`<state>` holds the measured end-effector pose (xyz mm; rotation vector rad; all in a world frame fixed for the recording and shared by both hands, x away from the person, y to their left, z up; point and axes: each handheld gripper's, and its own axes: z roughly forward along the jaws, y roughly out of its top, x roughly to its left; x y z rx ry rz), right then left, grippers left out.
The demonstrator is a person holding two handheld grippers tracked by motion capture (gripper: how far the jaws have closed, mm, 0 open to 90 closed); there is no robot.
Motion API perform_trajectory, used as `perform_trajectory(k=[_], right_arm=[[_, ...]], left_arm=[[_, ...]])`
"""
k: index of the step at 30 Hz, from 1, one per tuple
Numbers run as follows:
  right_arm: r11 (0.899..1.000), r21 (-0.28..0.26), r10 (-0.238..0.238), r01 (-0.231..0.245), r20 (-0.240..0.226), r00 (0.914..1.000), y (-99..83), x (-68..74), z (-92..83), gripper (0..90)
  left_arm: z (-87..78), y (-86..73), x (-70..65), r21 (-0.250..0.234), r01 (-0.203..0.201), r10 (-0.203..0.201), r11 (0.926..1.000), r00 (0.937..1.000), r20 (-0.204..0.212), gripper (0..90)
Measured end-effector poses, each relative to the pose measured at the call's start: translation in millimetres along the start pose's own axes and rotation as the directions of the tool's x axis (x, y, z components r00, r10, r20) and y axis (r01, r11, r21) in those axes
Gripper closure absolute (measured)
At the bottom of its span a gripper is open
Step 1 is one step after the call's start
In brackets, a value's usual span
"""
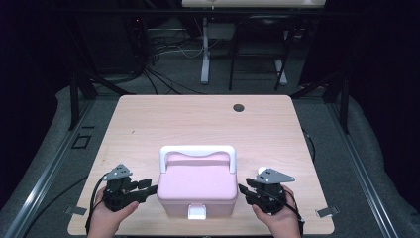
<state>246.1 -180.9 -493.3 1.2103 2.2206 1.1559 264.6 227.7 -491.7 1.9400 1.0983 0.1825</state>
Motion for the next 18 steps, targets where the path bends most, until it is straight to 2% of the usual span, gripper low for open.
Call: perform_trajectory(k=[6, 8, 13, 18], right_arm=[[1.000, -0.010, 0.012, -0.012, -0.016, 0.9998, 17.5, -2.0, -9.6, 66.1], [1.000, -0.012, 0.012, -0.013, -0.025, 0.9996, 23.2, -2.1, -11.8, 66.7], [1.000, -0.020, 0.014, -0.015, -0.044, 0.9990, 33.4, -1.0, -14.0, 66.6], [0.999, -0.046, 0.017, -0.019, -0.052, 0.9985, 42.3, -0.1, -16.1, 62.8]], left_arm=[[-9.8, 17.4, 1.1, -0.015, -0.002, 0.002, 0.9999, 0.9999, 0.010, 59.2], [-11.3, 22.8, 0.2, -0.004, -0.012, 0.012, 0.9999, 0.9997, 0.020, 59.2], [-13.6, 35.4, -3.3, -0.005, -0.026, 0.026, 0.9997, 0.9990, 0.035, 59.2], [-11.3, 47.7, -9.4, -0.010, -0.041, 0.041, 0.9991, 0.9976, 0.056, 59.0]])
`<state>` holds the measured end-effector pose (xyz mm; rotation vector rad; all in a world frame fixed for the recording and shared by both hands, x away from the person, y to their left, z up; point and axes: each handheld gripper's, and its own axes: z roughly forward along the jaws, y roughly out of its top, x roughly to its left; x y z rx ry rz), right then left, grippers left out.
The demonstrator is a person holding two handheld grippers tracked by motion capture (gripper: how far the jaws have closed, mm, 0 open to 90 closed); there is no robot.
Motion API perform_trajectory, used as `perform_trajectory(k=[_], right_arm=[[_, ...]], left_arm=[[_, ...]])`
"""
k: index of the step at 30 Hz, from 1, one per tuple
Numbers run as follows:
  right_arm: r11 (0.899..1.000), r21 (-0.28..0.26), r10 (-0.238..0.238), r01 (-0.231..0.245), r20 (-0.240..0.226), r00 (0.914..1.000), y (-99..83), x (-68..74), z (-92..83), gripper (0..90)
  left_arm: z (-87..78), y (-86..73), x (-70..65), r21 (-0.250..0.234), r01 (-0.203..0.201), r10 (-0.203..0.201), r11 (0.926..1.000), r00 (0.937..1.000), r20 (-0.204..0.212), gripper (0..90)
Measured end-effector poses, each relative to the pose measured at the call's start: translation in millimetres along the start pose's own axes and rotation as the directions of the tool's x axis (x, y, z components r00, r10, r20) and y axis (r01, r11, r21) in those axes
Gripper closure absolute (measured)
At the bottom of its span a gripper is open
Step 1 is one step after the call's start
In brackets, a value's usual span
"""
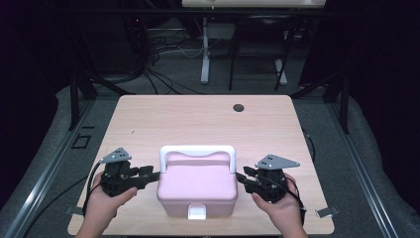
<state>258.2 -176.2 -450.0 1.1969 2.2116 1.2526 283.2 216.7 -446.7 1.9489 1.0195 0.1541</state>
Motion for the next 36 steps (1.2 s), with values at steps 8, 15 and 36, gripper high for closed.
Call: perform_trajectory(k=[8, 15, 36], right_arm=[[1.000, -0.012, 0.007, -0.007, -0.036, 0.9993, 18.1, 2.0, 1.1, 58.4], [1.000, -0.004, 0.018, -0.018, -0.040, 0.9990, 24.4, 1.1, 12.1, 58.1], [0.999, -0.040, 0.017, -0.019, -0.045, 0.9988, 13.1, 4.1, 17.6, 70.1]], left_arm=[[10.2, 13.0, -5.0, 0.018, -0.018, 0.018, 0.9997, 0.9997, 0.015, 56.7], [16.1, 19.4, -2.3, 0.018, -0.002, 0.002, 0.9998, 0.9997, 0.025, 57.4], [15.1, 10.2, -3.0, -0.026, -0.013, 0.014, 0.9996, 0.9996, 0.024, 71.5]])
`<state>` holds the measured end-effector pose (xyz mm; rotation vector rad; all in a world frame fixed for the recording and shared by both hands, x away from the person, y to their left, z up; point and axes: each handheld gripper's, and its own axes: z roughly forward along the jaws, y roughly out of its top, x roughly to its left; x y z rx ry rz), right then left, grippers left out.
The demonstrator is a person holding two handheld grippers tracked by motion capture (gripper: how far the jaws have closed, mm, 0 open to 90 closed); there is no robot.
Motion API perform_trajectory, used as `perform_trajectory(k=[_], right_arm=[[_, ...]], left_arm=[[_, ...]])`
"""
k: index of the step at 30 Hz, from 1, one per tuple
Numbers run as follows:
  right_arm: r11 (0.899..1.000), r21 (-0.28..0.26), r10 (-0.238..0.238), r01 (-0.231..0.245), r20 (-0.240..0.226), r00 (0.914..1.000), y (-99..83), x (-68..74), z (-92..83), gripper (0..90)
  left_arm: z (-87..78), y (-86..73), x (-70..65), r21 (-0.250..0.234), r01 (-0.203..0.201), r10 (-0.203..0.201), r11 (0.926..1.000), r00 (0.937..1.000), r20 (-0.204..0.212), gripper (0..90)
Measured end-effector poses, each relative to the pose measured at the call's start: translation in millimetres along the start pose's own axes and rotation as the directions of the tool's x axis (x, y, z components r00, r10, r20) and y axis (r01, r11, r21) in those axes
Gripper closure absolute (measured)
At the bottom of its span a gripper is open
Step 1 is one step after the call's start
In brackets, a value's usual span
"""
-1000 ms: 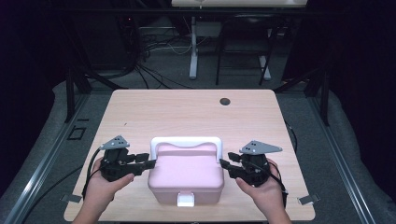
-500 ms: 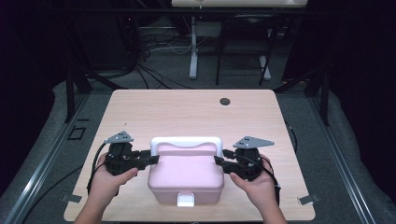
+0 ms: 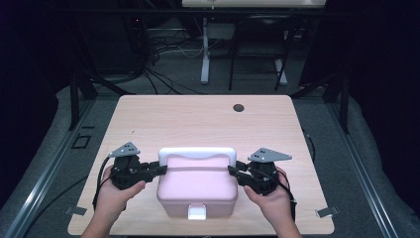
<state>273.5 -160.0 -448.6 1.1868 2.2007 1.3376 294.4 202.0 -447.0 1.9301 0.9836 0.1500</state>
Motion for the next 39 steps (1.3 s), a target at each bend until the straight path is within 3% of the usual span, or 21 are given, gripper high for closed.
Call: perform_trajectory(k=[29, 39], right_arm=[[1.000, 0.009, -0.015, 0.016, -0.029, 0.9995, -0.1, 10.6, -2.8, 73.5], [1.000, -0.010, -0.005, 0.005, -0.031, 0.9995, 0.8, 10.2, -3.8, 73.7]], left_arm=[[-11.3, -4.6, 1.2, 0.020, 0.000, 0.000, 0.9998, 1.0000, -0.003, 73.3], [-11.6, -2.5, 3.1, -0.004, 0.007, -0.007, 1.0000, 1.0000, 0.002, 73.3]])
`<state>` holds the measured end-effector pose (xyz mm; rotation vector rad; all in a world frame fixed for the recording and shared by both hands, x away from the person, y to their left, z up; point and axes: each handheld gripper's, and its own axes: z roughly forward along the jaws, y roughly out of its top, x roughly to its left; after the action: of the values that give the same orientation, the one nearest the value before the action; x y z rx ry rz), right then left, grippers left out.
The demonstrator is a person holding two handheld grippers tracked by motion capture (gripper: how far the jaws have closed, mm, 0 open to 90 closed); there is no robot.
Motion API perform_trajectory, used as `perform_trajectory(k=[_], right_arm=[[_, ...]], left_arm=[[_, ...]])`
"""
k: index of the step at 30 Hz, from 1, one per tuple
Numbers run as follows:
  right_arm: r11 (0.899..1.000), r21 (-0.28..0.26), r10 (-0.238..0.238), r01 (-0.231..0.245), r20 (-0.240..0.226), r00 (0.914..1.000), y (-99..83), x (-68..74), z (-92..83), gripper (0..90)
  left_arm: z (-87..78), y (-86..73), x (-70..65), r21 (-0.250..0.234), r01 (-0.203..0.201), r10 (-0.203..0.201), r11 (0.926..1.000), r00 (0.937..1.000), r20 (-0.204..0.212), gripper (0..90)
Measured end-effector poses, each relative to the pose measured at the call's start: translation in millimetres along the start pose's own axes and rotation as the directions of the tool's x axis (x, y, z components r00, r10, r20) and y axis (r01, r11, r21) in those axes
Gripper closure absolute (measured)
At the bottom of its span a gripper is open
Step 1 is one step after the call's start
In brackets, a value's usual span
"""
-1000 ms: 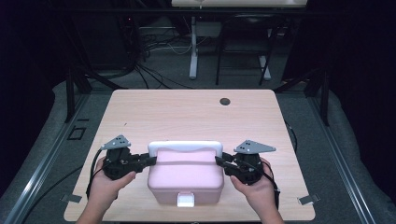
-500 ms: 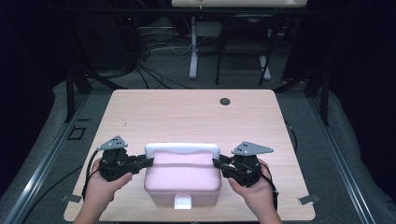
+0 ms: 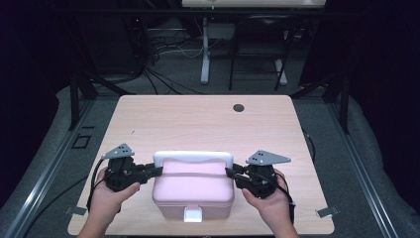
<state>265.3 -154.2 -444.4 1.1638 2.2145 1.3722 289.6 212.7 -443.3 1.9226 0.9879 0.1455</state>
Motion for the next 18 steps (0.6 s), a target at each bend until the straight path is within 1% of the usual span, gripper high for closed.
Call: perform_trajectory(k=[3, 5, 6, 10, 13, 17, 18], right_arm=[[1.000, -0.013, -0.005, 0.006, 0.002, 1.0000, 1.3, 0.5, -1.4, 73.8], [1.000, -0.010, -0.004, 0.005, 0.004, 1.0000, 2.3, 1.0, -2.6, 73.7], [1.000, -0.012, -0.006, 0.006, 0.005, 1.0000, 2.6, 0.7, -2.6, 73.7], [1.000, -0.017, 0.006, -0.007, -0.005, 1.0000, 4.0, -1.6, -3.1, 73.8], [1.000, -0.027, 0.006, -0.006, -0.011, 0.9999, 5.7, -2.8, -3.2, 73.8], [1.000, -0.029, 0.011, -0.012, -0.016, 0.9998, 9.7, -3.9, -4.3, 73.9], [0.999, -0.029, 0.012, -0.013, -0.016, 0.9998, 10.8, -3.8, -4.4, 73.9]], left_arm=[[-0.5, 1.1, 0.2, -0.011, 0.001, -0.001, 0.9999, 1.0000, 0.000, 73.2], [-0.8, 1.6, -0.3, -0.012, 0.002, -0.002, 0.9999, 1.0000, 0.001, 73.2], [-1.3, 2.1, -0.1, -0.012, -0.003, 0.003, 0.9999, 1.0000, 0.002, 73.2], [-1.6, 3.3, -0.3, -0.021, 0.001, -0.001, 0.9998, 1.0000, 0.001, 73.2], [-2.4, 4.5, 0.2, -0.025, 0.012, -0.012, 0.9996, 0.9999, 0.003, 73.2], [-4.3, 8.4, -0.4, -0.026, 0.005, -0.005, 0.9996, 1.0000, 0.002, 73.2], [-4.9, 9.9, -0.4, -0.031, 0.011, -0.011, 0.9995, 0.9999, 0.001, 73.2]])
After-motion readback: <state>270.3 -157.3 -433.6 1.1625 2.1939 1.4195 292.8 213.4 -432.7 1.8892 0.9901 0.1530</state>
